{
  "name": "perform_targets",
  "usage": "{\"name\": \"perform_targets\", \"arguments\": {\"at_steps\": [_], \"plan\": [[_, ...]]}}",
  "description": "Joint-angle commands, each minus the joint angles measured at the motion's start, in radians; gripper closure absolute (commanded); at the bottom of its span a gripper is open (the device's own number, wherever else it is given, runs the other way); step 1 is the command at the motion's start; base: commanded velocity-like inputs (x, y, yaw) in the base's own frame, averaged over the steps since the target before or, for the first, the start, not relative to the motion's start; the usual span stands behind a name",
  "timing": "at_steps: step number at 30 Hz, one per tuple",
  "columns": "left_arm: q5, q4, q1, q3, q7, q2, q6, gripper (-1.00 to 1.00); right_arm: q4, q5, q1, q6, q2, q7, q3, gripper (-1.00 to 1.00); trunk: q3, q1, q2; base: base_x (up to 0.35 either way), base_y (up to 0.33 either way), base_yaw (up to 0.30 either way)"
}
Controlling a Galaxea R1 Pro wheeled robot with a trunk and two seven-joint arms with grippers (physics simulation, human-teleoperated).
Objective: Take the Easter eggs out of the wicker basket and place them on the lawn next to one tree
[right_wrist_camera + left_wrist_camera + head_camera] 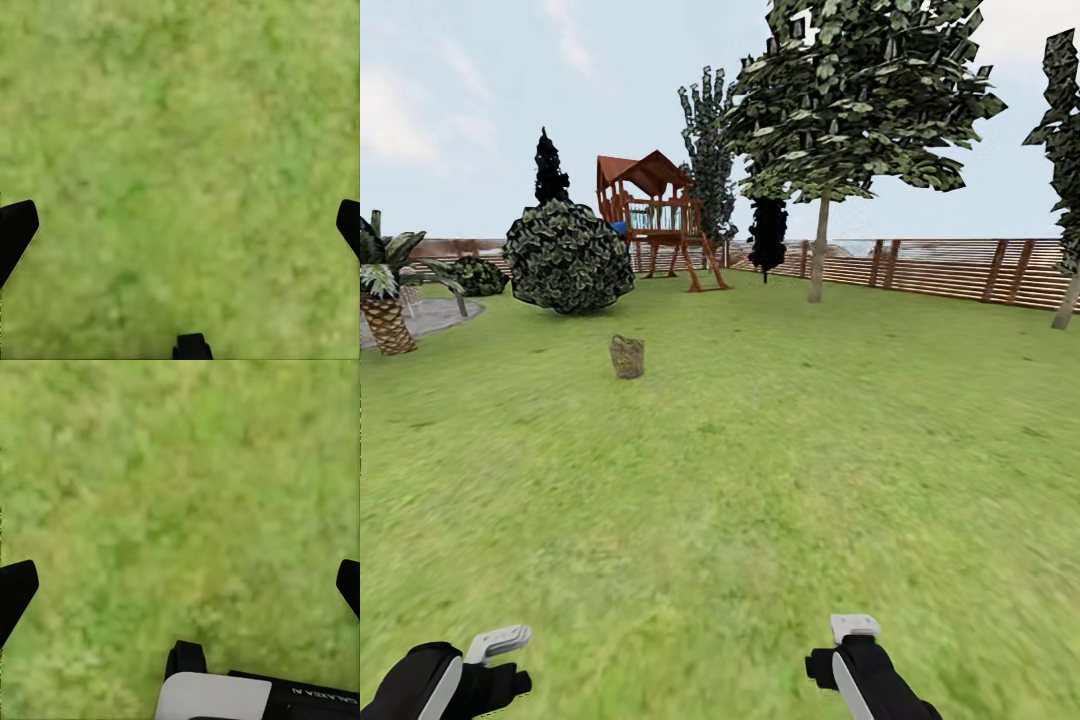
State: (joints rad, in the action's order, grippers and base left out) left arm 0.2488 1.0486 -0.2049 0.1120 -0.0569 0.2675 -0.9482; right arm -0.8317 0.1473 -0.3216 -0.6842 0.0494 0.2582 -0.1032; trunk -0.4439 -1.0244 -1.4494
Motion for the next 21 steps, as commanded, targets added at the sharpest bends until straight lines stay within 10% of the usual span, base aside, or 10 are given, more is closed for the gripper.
{"name": "perform_targets", "arguments": {"at_steps": [1, 21], "plan": [[-0.003, 0.001, -0.001, 0.002, -0.006, 0.001, -0.004, -1.0, -0.001, 0.01, -0.001, -0.003, 0.0, 0.009, -0.003, -1.0, -0.001, -0.001, -0.001, 0.337, 0.0, 0.126], [-0.003, 0.001, -0.001, 0.002, -0.006, -0.002, -0.004, -1.0, -0.001, 0.011, -0.001, -0.003, 0.0, 0.009, -0.003, -1.0, -0.001, -0.001, -0.001, 0.337, 0.0, 0.068]]}}
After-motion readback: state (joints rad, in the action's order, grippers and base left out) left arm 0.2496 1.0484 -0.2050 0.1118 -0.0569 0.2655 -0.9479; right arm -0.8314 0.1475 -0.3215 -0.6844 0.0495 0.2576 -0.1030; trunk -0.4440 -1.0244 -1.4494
